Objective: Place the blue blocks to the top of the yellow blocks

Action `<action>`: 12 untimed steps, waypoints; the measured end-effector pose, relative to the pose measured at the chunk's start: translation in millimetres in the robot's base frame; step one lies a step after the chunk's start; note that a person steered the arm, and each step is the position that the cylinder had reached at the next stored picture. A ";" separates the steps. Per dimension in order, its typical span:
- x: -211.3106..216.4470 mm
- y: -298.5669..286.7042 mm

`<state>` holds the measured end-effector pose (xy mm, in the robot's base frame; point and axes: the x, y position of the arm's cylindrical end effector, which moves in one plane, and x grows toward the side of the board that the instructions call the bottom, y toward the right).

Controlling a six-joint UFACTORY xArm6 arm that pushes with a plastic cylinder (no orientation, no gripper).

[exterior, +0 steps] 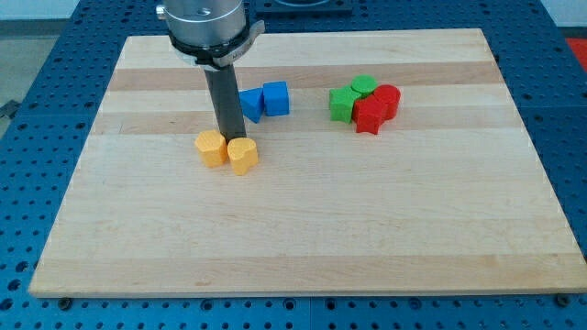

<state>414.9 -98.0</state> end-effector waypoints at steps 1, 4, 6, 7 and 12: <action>-11.7 0.6; -18.1 -44.4; -119.5 -44.6; -128.4 23.0; -48.3 44.4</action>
<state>366.6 -53.6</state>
